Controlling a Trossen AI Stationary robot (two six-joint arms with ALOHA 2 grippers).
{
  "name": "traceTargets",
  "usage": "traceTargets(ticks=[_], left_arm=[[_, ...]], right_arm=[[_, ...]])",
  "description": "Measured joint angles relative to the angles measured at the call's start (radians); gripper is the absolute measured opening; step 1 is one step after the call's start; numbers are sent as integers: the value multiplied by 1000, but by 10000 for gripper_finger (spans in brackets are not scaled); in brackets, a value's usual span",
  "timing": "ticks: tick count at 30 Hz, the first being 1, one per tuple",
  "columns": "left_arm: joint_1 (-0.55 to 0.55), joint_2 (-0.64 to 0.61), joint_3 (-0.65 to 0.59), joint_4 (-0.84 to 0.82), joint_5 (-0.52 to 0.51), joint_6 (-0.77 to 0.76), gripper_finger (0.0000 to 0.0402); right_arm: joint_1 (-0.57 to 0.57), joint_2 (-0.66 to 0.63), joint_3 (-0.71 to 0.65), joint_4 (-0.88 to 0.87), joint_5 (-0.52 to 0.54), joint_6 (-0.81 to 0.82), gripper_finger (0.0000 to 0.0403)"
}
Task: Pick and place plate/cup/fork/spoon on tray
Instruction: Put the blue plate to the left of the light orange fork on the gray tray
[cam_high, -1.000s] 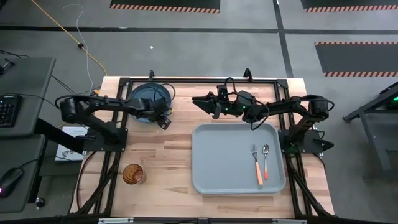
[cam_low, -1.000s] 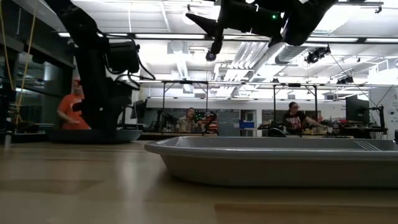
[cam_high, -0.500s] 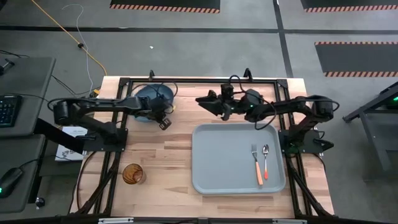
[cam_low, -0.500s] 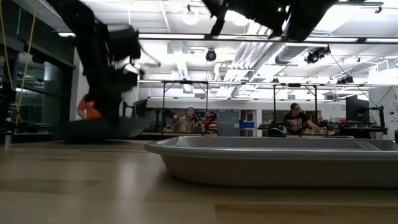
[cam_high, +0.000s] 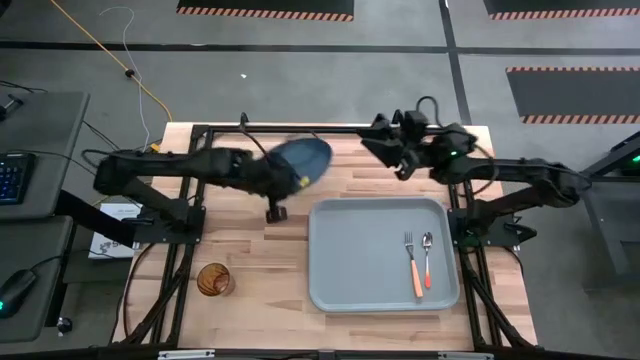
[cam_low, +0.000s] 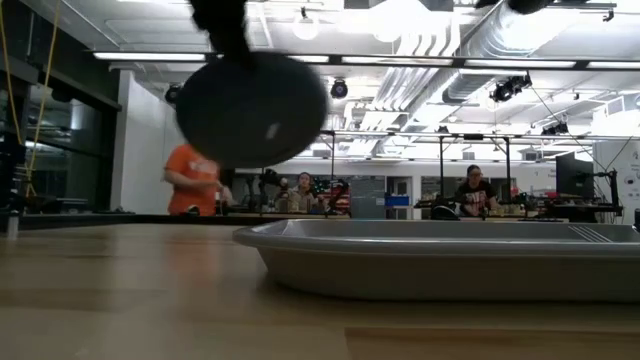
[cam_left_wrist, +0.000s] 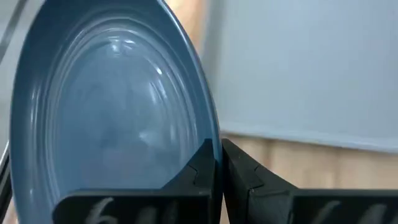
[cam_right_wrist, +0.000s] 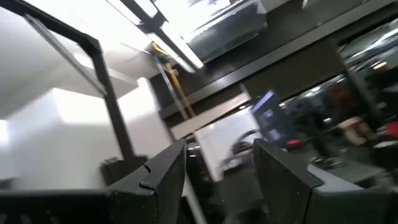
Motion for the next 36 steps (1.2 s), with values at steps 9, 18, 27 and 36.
traceTargets(ticks=[9,18,27,36], left_arm=[[-207,333,324,25,32,214,1],[-291,548,398,162,136,441,1],[-348,698,398,269,182,507,1],[-372,801,400,330,170,513,4]], right_arm=[[-28,-245,0,-391,165,-161,179],[-28,-377,0,-647,289,-227,179],[-26,-385,0,-713,290,-194,179],[-26,-373,0,-740,314,-139,179]])
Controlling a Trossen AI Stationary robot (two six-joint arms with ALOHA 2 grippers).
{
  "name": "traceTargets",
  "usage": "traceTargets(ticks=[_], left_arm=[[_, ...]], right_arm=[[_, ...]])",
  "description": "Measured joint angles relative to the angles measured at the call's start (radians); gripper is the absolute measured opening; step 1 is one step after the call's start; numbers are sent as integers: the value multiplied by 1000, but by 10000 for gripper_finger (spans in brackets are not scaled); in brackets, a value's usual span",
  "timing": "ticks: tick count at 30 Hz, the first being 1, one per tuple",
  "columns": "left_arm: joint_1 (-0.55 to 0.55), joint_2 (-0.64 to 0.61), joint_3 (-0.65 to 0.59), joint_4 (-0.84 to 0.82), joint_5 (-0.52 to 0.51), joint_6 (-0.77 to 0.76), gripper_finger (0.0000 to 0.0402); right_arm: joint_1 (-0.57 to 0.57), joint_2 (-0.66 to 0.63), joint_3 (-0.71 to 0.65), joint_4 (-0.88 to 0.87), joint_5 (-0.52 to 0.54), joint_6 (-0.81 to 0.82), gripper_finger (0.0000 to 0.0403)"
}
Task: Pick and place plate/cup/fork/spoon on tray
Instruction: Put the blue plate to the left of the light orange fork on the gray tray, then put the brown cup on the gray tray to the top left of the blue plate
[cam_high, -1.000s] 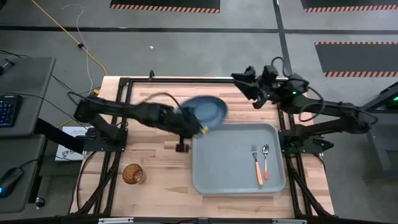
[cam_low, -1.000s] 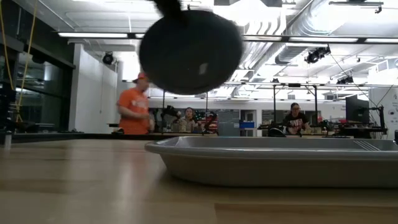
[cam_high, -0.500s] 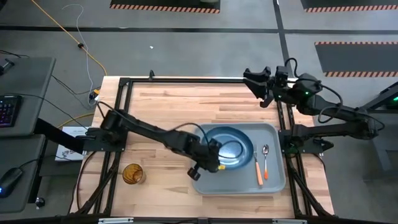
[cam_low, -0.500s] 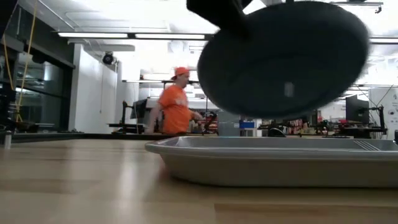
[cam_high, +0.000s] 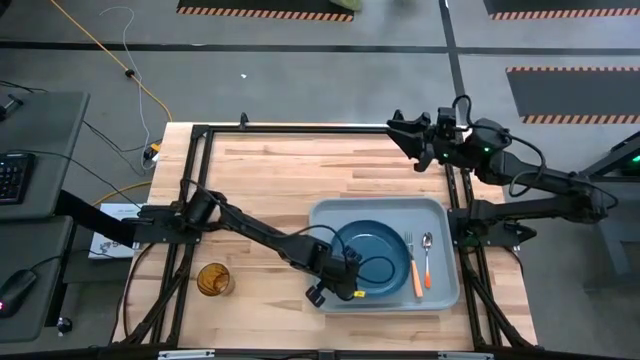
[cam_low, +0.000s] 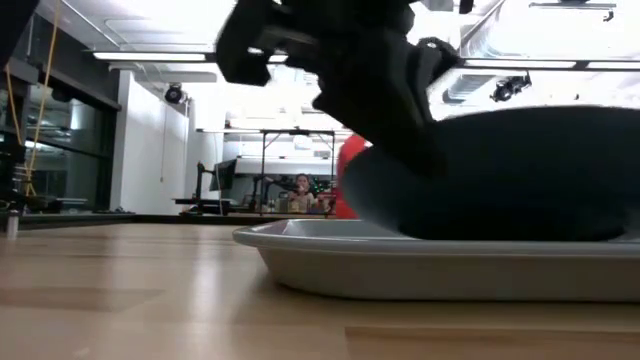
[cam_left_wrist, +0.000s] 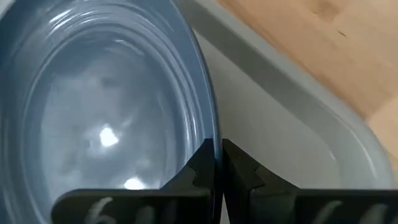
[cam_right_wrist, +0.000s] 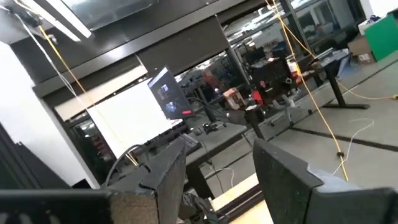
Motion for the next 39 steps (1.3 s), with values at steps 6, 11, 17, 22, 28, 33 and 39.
traceTargets(ticks=[6,11,17,22,28,33,39], left_arm=[[-3,32,0,49,-1,-82,24],[-3,32,-1,55,7,-106,47],[-3,32,-1,30,10,-161,83],[-3,21,-2,-11,12,-211,133],[14,-61,-2,-181,21,-223,179],[81,-188,-22,-280,25,-325,183],[183,-462,-248,-87,33,-485,164]], right_arm=[[0,23,0,-38,9,77,179],[0,53,0,-47,10,136,179],[0,84,0,-70,20,160,179],[0,85,0,-74,20,163,179],[0,82,0,-132,-47,232,179],[14,73,0,-296,-220,308,179],[162,41,0,-571,-265,404,179]])
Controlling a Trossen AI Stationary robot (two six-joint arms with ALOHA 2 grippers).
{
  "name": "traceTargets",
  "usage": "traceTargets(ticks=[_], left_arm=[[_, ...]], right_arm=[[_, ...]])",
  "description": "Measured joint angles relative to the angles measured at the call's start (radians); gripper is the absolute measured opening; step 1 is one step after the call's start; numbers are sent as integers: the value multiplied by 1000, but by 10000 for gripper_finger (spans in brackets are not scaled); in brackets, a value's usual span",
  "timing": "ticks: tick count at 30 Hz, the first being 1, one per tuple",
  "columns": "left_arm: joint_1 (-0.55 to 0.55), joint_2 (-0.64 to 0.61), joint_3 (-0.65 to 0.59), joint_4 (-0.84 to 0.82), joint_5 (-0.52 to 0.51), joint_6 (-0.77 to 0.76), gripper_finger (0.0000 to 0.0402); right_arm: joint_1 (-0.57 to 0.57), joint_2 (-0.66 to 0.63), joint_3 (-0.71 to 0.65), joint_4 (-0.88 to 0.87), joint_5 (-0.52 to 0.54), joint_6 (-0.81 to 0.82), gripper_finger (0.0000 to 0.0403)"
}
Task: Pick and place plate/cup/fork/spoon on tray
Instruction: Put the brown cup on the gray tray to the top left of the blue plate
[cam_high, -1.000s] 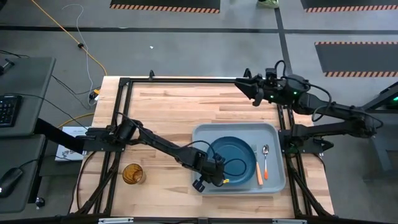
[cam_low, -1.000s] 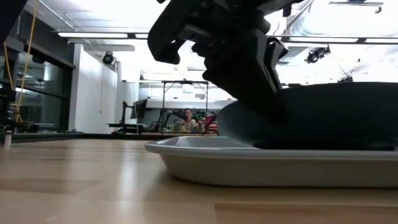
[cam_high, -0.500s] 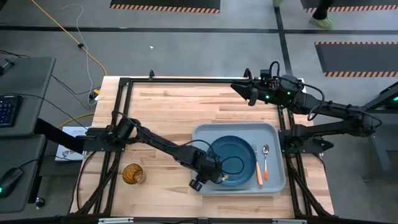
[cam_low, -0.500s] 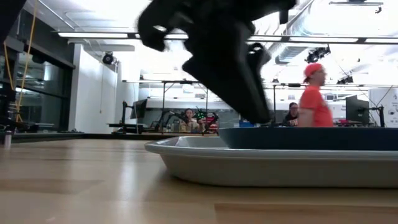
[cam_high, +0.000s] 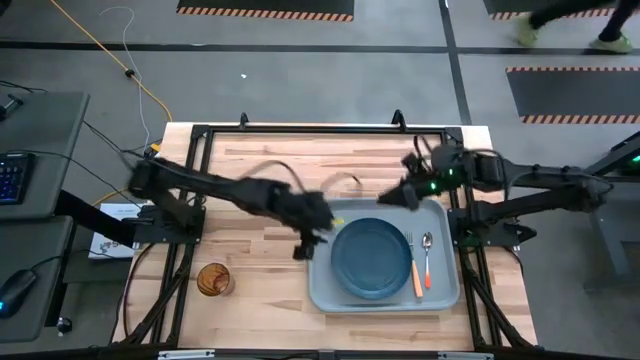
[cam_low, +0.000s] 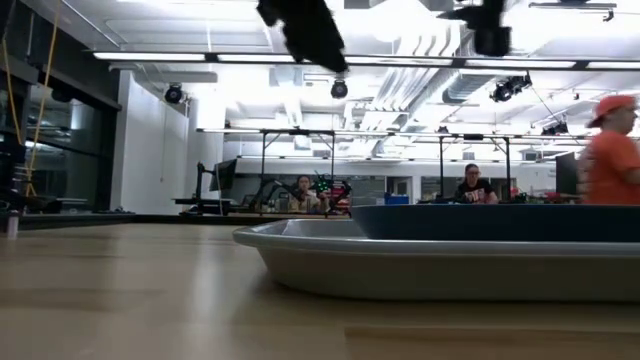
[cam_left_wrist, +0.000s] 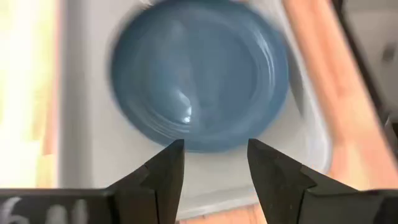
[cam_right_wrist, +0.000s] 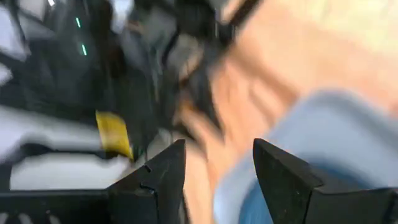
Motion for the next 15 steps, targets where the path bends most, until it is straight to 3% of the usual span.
traceTargets(ticks=[3,8,12,15], left_arm=[[39,-172,-186,209,0,-85,155],[71,-435,-482,543,-7,-225,146],[70,-580,-657,790,-43,-308,143],[62,-644,-747,930,-83,-359,143]], right_arm=[[138,-16,0,-121,43,85,179],[442,1,0,-209,209,298,163],[694,57,0,-269,331,484,121],[856,129,0,-311,365,620,75]])
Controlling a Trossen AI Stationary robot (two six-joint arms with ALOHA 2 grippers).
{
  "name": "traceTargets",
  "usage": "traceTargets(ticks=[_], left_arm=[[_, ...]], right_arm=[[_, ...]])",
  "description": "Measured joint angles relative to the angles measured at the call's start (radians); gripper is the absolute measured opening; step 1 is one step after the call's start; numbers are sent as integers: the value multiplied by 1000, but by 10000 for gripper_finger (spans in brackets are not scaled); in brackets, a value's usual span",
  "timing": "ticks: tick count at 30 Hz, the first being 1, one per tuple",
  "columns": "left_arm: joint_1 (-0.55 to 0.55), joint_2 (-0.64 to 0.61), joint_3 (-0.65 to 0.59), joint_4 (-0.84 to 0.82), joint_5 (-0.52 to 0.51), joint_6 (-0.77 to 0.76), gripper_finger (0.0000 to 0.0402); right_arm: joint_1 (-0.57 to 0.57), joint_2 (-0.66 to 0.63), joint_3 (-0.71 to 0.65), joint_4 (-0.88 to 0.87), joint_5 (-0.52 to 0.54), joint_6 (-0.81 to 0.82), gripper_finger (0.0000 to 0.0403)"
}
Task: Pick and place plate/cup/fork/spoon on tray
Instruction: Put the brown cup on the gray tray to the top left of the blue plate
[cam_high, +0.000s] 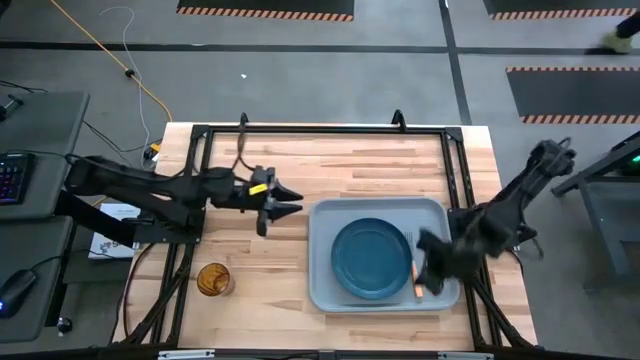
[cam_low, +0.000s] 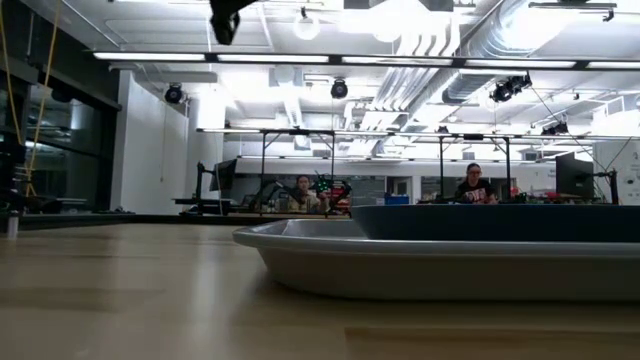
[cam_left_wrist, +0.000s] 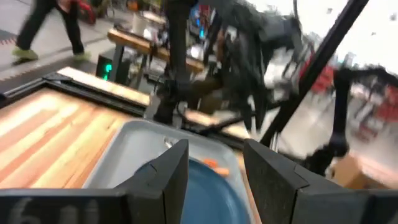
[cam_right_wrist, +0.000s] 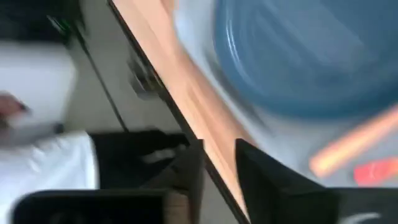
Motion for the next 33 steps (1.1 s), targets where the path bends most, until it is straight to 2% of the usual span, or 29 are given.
traceTargets(ticks=[3,6,10,15,21,25,29,33], left_arm=[[-8,-36,-55,71,-45,-21,143],[-7,-50,-76,72,-64,-23,143],[-7,-50,-81,72,-65,-40,143],[-7,-49,-81,73,-66,-38,143],[-7,-49,-81,72,-72,-38,143],[-7,-49,-81,73,-73,-38,143],[-7,-49,-81,72,-74,-38,143],[-7,-49,-81,71,-74,-37,143]], right_arm=[[109,104,0,-26,-15,84,19],[150,212,0,-68,-49,131,13],[124,291,-2,-189,-50,222,10],[17,248,-1,-312,1,198,5],[-195,164,-1,-456,64,54,4],[-372,156,-1,-483,6,-152,1],[-527,159,-1,-405,-35,-375,0],[-636,159,-1,-223,-26,-570,0]])
